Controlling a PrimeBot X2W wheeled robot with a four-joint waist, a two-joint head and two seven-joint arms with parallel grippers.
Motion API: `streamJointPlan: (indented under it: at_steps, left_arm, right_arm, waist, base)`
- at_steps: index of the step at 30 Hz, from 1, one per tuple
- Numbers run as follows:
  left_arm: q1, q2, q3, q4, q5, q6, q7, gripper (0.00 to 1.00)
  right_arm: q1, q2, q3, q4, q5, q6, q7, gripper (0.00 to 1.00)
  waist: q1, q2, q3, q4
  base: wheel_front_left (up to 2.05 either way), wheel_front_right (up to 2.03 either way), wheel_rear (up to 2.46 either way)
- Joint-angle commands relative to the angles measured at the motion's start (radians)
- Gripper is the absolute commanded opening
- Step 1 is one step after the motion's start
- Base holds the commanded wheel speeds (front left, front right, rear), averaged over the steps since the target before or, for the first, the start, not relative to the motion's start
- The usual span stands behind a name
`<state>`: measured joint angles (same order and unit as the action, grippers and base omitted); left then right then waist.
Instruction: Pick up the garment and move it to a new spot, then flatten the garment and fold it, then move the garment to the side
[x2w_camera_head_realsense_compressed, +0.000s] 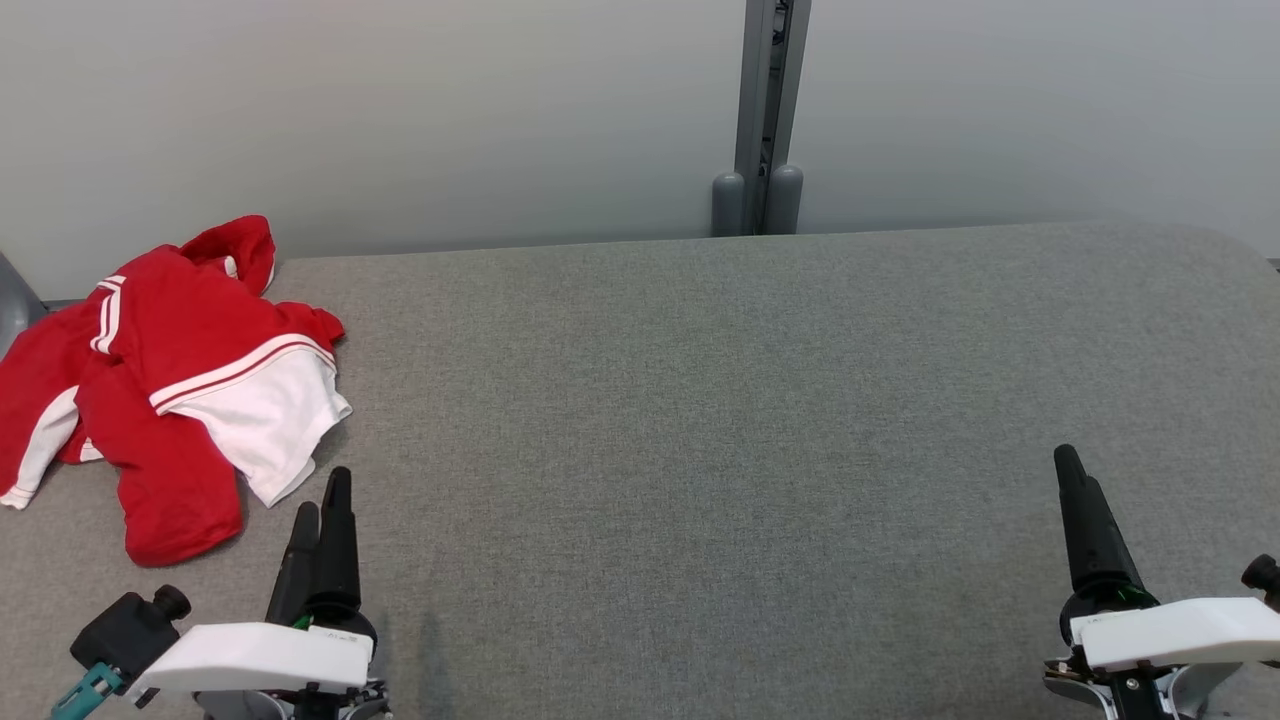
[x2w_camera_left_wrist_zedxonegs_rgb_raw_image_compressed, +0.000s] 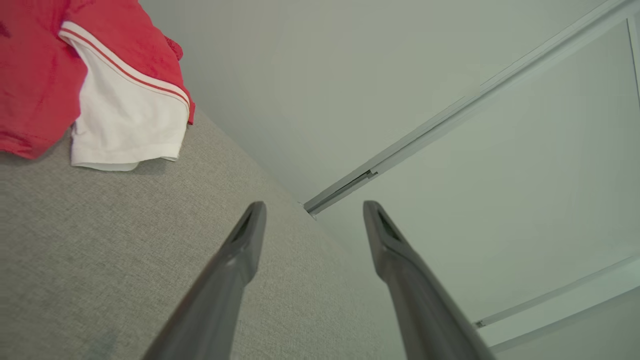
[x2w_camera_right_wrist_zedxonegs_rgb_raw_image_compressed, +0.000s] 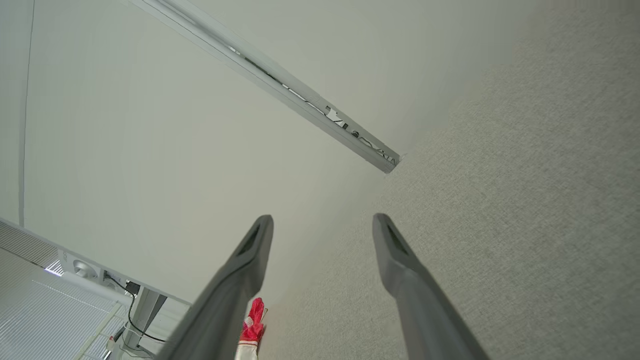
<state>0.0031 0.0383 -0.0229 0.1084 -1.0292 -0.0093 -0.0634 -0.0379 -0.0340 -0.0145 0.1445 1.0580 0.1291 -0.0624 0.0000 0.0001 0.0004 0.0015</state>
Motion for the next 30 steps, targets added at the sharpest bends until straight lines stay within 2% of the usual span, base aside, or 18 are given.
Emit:
streamJointPlan:
  at_steps: [1, 8, 30]
  left_arm:
    - [-0.004, 0.007, -0.006, -0.018, 0.039, 0.007, -0.009, 1.00]
    - [0.007, 0.008, -0.026, -0.020, 0.170, 0.031, -0.031, 1.00]
    - [0.027, 0.010, -0.065, 0.007, 0.403, 0.069, -0.091, 1.00]
  right_arm:
    - [-0.006, -0.010, 0.004, -0.022, -0.036, 0.001, -0.010, 1.00]
    - [0.003, -0.011, 0.023, -0.038, -0.165, 0.001, -0.033, 1.00]
    - [0.011, -0.014, 0.071, -0.033, -0.437, 0.002, -0.093, 1.00]
  waist:
    - [0.0000, -0.0001, 0.000, 0.000]
    - [0.0000, -0.0001, -0.002, 0.001]
    - [0.0000, -0.0001, -0.005, 0.000]
  base:
    - [0.00, 0.00, 0.00]
    - [0.00, 0.00, 0.00]
    - [0.00, 0.00, 0.00]
